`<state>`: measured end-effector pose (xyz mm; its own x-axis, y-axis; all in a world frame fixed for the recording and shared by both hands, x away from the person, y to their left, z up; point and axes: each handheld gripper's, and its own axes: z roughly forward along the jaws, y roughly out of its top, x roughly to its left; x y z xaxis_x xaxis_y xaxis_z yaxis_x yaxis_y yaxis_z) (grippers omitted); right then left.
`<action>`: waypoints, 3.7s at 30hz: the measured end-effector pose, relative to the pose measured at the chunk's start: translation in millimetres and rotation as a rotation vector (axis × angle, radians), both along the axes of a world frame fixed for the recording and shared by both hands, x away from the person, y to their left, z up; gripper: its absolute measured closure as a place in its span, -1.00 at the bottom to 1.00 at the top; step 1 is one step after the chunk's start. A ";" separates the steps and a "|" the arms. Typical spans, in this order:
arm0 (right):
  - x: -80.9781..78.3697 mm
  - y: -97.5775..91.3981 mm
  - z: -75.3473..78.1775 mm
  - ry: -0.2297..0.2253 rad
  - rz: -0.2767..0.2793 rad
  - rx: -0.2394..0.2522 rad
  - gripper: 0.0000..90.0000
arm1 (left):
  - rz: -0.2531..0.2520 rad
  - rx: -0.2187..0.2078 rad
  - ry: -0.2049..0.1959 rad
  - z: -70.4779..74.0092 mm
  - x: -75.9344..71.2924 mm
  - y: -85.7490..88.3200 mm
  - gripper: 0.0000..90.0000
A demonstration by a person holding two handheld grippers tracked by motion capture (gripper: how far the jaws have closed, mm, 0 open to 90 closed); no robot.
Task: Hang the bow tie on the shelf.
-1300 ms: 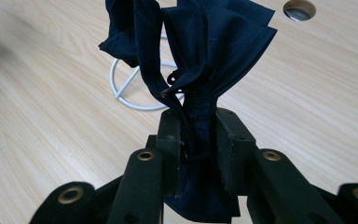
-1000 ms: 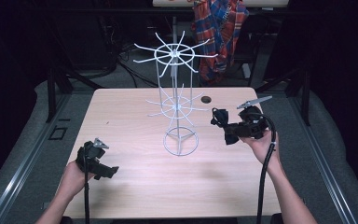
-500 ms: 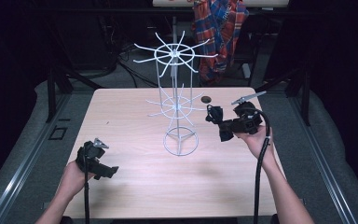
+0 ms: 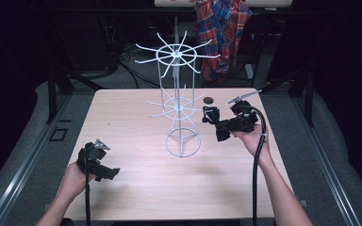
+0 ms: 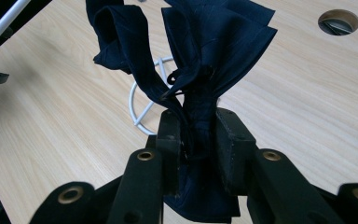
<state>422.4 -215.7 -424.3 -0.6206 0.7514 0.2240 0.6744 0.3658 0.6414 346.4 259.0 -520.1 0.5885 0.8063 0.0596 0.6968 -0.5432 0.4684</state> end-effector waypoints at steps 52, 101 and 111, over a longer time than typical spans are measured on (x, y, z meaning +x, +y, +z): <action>6.3 48.6 -23.7 -0.062 0.055 -0.141 0.60 | -0.011 0.003 0.019 -0.7 -1.0 0.6 -1.00; -8.7 46.9 -24.5 -0.086 0.100 -0.090 -0.14 | -0.031 0.011 0.027 -1.4 -2.2 -1.9 -1.00; -22.4 27.8 -20.9 -0.051 0.090 -0.125 -0.62 | -0.039 0.009 0.019 0.3 -2.6 -3.9 -1.00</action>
